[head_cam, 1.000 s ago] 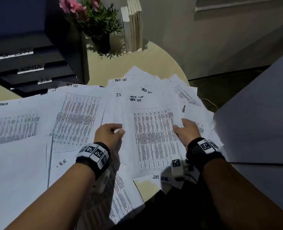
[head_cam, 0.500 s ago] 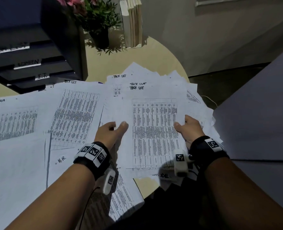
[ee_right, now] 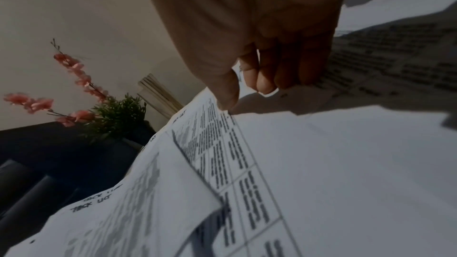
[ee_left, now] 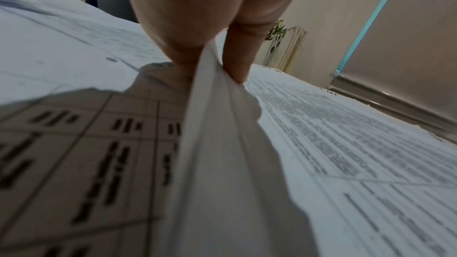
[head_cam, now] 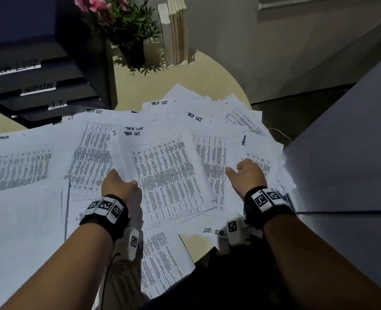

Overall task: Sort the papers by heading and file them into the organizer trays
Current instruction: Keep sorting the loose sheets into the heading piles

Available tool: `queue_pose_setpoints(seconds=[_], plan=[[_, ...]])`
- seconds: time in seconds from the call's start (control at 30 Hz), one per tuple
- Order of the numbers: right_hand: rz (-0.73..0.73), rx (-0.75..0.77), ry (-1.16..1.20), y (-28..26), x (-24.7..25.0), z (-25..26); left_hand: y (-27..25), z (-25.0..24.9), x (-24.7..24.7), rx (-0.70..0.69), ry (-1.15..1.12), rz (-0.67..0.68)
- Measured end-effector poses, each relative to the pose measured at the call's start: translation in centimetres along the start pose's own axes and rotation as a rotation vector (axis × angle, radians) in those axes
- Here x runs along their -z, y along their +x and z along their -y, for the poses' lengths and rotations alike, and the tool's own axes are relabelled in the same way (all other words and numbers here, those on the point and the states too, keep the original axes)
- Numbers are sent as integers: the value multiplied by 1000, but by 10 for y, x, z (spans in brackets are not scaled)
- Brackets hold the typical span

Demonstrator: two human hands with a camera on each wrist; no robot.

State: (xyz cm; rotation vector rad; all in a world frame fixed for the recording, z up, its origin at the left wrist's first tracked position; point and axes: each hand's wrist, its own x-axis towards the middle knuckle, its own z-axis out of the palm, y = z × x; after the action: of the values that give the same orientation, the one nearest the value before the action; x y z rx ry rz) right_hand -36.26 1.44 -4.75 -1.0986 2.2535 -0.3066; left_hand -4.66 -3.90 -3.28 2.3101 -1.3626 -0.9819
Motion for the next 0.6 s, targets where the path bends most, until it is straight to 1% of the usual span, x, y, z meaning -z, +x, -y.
queue_pose_setpoints(seconds=[0.1, 0.17, 0.2, 0.3, 0.37, 0.4, 0.43, 0.47, 0.57, 0.6], plan=[[30, 37, -37, -3, -7, 8, -2, 2, -1, -7, -17, -5], [31, 26, 23, -1, -6, 11, -2, 3, -1, 3, -62, -11], [-2, 0, 101, -1, -2, 12, -3, 3, 0, 15, -91, -12], [-175, -76, 295, 6, 14, 4, -3, 7, 3, 37, -162, -26], [-262, -90, 389, 11, 26, -1, -2, 9, 5, 40, -180, -39], [-279, -90, 433, 12, 30, -1, -2, 10, 6, 40, -168, -41], [-274, -86, 455, 12, 33, -2, -1, 10, 6, 39, -159, -46], [-233, -85, 443, 11, 35, -2, -1, 10, 7, 40, -158, -48], [10, -61, 243, 5, 33, -3, -6, 5, 7, 35, -187, -55], [55, -39, 185, 4, 32, -5, -9, 2, 8, 24, -195, -59]])
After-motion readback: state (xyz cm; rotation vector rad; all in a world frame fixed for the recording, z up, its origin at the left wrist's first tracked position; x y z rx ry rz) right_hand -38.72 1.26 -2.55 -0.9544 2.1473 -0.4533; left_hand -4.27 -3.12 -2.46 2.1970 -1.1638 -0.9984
